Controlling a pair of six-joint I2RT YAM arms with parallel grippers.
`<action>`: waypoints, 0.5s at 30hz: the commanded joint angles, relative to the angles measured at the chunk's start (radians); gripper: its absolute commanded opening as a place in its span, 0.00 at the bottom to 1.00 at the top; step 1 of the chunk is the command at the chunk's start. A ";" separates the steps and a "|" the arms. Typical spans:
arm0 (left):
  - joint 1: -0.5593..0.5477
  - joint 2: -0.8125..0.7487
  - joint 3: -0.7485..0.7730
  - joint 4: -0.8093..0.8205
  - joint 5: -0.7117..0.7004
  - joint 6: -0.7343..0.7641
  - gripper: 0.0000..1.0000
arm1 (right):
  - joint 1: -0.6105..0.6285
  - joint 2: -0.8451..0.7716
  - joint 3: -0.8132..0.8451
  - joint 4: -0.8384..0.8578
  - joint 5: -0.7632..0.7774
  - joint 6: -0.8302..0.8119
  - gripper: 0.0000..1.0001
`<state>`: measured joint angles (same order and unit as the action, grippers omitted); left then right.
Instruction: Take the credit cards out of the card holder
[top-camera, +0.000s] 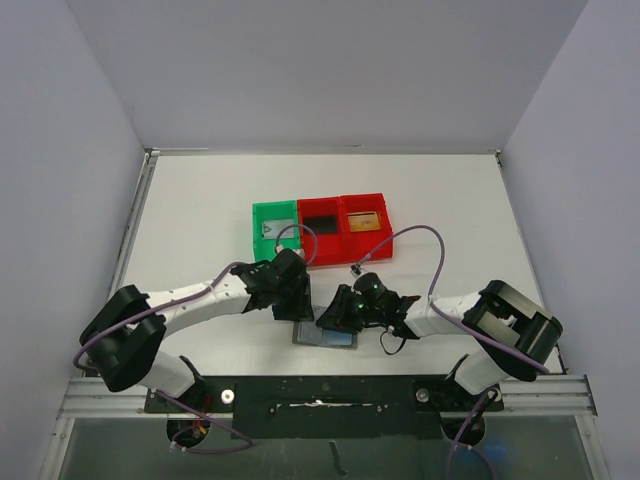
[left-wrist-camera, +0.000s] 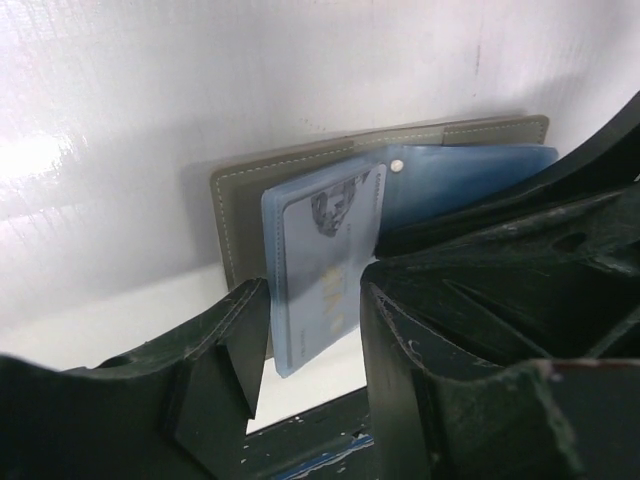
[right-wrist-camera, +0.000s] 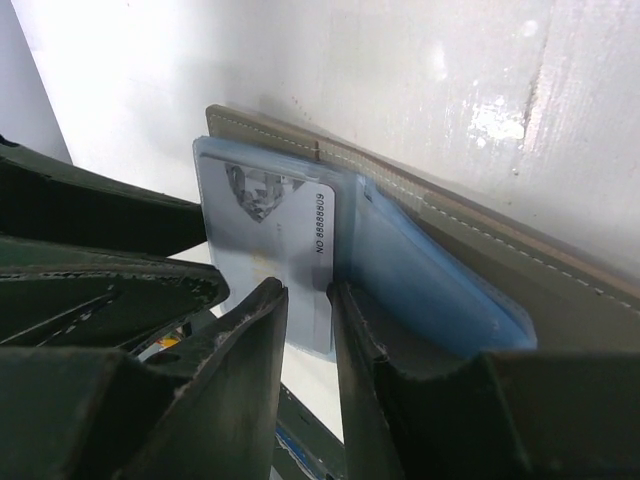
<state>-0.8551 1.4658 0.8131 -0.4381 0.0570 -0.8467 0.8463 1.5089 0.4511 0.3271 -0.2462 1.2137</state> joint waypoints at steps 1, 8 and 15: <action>0.000 -0.068 0.009 -0.002 -0.062 -0.056 0.42 | 0.007 -0.026 0.008 -0.045 0.053 -0.005 0.28; 0.010 -0.156 0.008 -0.059 -0.165 -0.071 0.50 | 0.008 -0.020 0.002 -0.033 0.051 -0.001 0.29; 0.010 -0.114 -0.138 0.242 0.088 -0.137 0.31 | 0.007 -0.027 0.002 -0.030 0.059 0.003 0.31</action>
<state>-0.8467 1.3258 0.7341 -0.3641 0.0231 -0.9325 0.8463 1.5043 0.4511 0.3244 -0.2394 1.2201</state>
